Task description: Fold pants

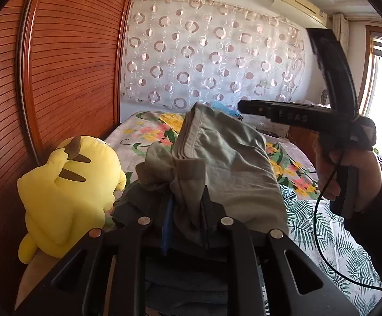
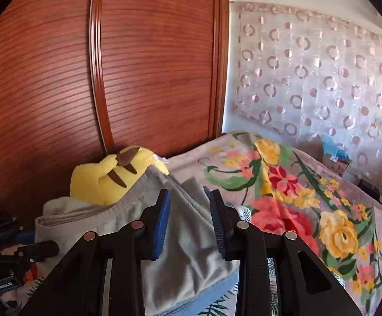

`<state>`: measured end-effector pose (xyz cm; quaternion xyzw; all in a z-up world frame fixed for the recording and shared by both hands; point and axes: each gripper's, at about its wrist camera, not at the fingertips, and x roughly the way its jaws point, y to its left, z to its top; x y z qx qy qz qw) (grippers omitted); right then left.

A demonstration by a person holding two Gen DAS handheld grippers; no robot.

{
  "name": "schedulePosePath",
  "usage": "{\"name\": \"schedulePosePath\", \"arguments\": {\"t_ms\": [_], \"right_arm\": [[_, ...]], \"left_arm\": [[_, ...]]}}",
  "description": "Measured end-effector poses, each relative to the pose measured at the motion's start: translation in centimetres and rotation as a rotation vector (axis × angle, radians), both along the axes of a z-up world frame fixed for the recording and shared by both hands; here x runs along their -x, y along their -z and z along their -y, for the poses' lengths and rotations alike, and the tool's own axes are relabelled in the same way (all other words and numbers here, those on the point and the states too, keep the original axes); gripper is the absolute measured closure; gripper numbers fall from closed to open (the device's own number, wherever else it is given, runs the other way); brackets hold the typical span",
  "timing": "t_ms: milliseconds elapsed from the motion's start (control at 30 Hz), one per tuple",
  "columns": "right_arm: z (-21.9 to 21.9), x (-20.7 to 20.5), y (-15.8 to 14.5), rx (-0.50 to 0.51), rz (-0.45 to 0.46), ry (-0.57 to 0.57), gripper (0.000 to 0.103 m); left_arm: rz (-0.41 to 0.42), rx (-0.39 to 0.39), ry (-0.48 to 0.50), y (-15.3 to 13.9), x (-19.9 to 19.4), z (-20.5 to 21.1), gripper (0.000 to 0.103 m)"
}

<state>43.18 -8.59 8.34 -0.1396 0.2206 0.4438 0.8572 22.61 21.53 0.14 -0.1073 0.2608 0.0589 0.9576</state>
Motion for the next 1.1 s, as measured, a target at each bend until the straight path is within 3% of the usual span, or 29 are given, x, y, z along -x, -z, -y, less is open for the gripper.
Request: {"name": "schedulePosePath", "arguments": {"t_ms": [100,300,500,800,1100], "right_arm": [[1.3,0.3,-0.5,-0.01,0.001,0.001,0.07],[1.7,1.1,1.4,0.047,-0.039,-0.019,0.07],[0.7,-0.8,2.1,0.075,-0.066,0.017,0.07],[-0.3,-3.3,3.5,0.072,-0.137,0.048,0.07],[1.9,0.2,2.2,0.023,-0.114,0.068,0.07]], "left_arm": [[0.003,0.012,-0.001,-0.5,0.3,-0.1,0.074],[0.029,0.003,0.008,-1.4,1.0,0.0,0.056],[-0.04,-0.053,0.026,0.2,-0.6,0.9,0.055],[-0.086,-0.051,0.02,2.0,-1.1,0.7,0.055],[-0.089,-0.081,0.014,0.7,0.0,1.2,0.055]]}}
